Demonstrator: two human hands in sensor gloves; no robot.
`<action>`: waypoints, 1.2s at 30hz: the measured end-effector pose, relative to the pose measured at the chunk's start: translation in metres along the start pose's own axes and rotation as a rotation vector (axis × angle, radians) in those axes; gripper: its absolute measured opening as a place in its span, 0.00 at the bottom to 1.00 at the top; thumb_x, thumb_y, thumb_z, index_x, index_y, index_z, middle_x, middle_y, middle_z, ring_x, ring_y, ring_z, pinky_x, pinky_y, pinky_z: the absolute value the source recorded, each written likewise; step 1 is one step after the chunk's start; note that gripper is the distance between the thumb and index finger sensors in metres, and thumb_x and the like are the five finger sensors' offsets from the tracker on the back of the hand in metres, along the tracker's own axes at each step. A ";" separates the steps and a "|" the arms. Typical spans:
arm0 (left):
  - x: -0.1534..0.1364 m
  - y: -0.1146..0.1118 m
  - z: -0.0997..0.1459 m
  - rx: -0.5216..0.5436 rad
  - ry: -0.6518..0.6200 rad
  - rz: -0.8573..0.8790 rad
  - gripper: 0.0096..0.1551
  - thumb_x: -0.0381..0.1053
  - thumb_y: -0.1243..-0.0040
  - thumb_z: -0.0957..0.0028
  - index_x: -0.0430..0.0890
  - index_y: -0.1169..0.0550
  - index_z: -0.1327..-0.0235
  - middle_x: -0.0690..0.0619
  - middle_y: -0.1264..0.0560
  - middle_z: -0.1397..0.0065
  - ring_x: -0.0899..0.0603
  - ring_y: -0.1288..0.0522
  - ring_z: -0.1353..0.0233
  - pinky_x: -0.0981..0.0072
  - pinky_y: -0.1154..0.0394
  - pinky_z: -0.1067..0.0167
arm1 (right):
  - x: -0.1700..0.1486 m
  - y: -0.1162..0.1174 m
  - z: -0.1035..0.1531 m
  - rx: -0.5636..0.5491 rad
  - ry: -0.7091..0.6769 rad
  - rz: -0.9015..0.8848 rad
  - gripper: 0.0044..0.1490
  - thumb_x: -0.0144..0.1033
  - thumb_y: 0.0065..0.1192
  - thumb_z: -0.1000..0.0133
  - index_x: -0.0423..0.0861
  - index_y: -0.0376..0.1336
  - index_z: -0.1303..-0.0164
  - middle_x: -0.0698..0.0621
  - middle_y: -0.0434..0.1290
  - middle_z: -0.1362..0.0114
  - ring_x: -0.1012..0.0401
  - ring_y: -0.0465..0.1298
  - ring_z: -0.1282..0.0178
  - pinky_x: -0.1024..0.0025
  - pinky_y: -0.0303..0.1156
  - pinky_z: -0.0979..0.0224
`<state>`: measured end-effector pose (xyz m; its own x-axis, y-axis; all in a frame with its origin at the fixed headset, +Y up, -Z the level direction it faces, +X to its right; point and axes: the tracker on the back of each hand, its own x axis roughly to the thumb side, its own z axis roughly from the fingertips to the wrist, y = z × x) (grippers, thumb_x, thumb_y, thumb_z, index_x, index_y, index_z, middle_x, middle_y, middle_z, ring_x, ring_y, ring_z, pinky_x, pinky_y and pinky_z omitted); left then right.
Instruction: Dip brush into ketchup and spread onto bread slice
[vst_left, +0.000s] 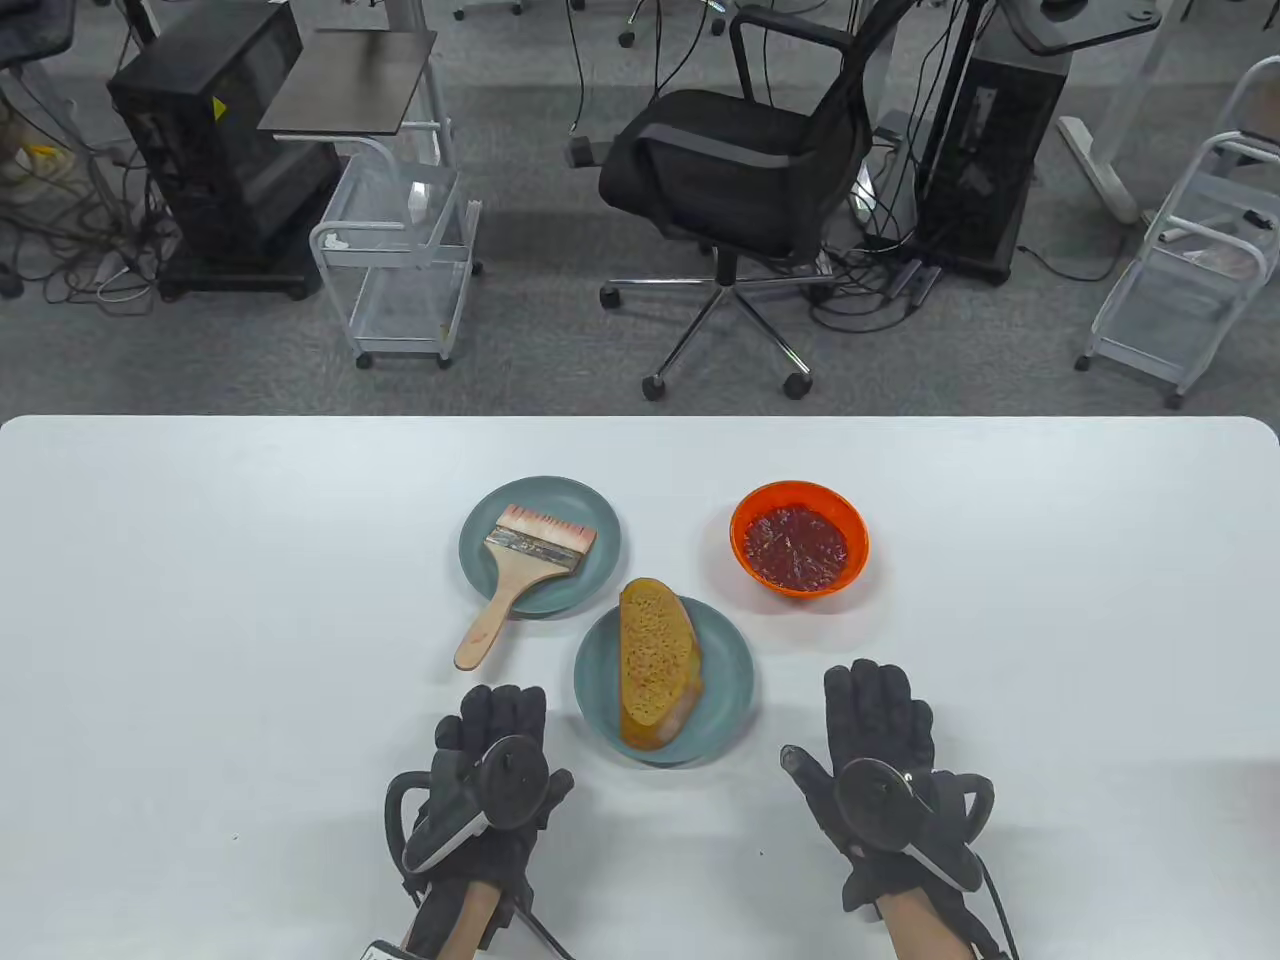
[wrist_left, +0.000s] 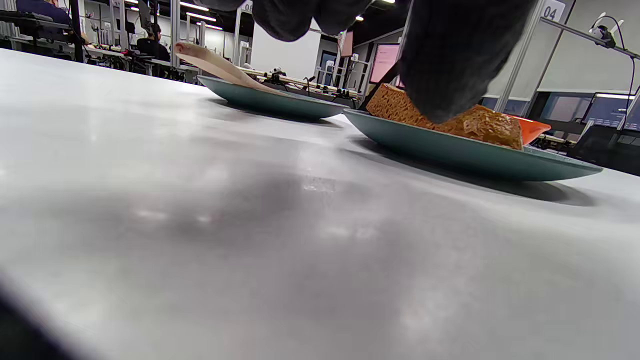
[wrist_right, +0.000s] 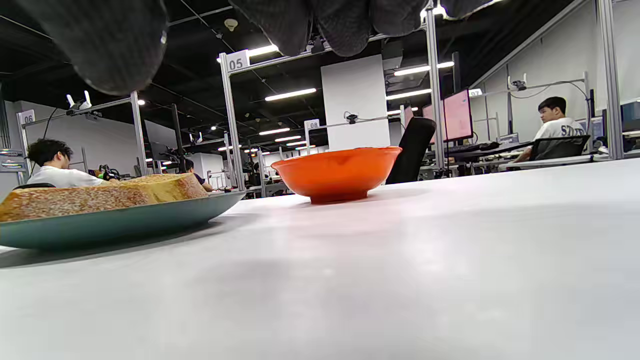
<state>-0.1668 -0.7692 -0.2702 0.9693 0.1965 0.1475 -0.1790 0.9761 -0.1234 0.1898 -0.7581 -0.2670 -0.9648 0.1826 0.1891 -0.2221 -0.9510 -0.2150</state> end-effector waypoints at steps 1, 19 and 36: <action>-0.001 0.000 0.000 -0.002 0.002 0.004 0.48 0.61 0.36 0.38 0.44 0.47 0.16 0.40 0.48 0.15 0.29 0.54 0.17 0.35 0.56 0.30 | 0.000 0.000 0.000 0.003 0.002 -0.002 0.53 0.61 0.60 0.43 0.43 0.46 0.17 0.36 0.44 0.17 0.37 0.44 0.18 0.38 0.47 0.25; -0.004 0.001 0.000 -0.001 0.008 0.030 0.47 0.60 0.37 0.38 0.44 0.46 0.16 0.40 0.48 0.15 0.29 0.55 0.17 0.37 0.56 0.30 | -0.001 -0.001 0.000 -0.004 0.007 -0.021 0.53 0.60 0.60 0.43 0.43 0.45 0.17 0.36 0.44 0.17 0.37 0.44 0.18 0.38 0.46 0.25; -0.024 0.023 -0.006 0.066 0.052 0.092 0.40 0.54 0.39 0.35 0.46 0.44 0.16 0.43 0.48 0.14 0.32 0.56 0.17 0.39 0.57 0.29 | -0.004 -0.007 -0.002 0.019 0.017 -0.107 0.54 0.62 0.58 0.42 0.43 0.43 0.17 0.37 0.40 0.16 0.38 0.36 0.18 0.38 0.40 0.26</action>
<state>-0.1939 -0.7516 -0.2821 0.9554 0.2820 0.0875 -0.2766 0.9585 -0.0693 0.1950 -0.7520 -0.2684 -0.9380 0.2873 0.1937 -0.3213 -0.9305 -0.1758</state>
